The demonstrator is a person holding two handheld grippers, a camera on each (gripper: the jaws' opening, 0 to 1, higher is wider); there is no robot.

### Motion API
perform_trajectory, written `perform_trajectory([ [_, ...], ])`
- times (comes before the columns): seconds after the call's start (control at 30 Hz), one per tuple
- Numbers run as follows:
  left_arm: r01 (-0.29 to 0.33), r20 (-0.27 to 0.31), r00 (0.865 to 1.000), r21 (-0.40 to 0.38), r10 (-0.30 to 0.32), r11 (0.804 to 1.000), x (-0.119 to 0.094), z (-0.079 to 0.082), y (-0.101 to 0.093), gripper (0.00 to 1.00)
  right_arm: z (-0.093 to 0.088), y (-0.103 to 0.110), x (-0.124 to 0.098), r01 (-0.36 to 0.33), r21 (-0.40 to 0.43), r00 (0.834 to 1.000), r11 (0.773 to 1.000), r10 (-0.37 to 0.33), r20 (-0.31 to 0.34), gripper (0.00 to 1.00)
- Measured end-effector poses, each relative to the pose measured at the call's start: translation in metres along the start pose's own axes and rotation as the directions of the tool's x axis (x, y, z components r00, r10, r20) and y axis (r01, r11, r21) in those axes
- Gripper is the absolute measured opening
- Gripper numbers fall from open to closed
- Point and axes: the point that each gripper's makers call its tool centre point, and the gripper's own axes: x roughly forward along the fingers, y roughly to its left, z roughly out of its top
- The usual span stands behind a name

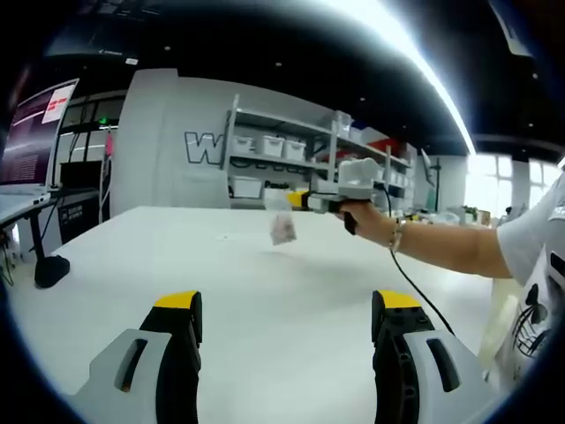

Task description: Open the resealable bag by pulling the two sides of the seal apart until the entire bag opening is separated and visibly accessible.

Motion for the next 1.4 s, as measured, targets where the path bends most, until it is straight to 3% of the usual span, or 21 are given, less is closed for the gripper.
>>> perform_trajectory([
  [0.93,0.008,0.001,1.000,-0.001,-0.008,1.000,0.007,0.002,-0.005,0.78,0.004,0.011,-0.037,-0.015,0.013,1.000,1.000,0.015,0.027,0.00],
  [1.4,0.008,0.002,1.000,-0.003,-0.008,1.000,0.008,0.003,-0.004,0.78,0.004,0.003,-0.034,-0.031,0.015,0.999,0.999,0.030,0.040,0.00],
])
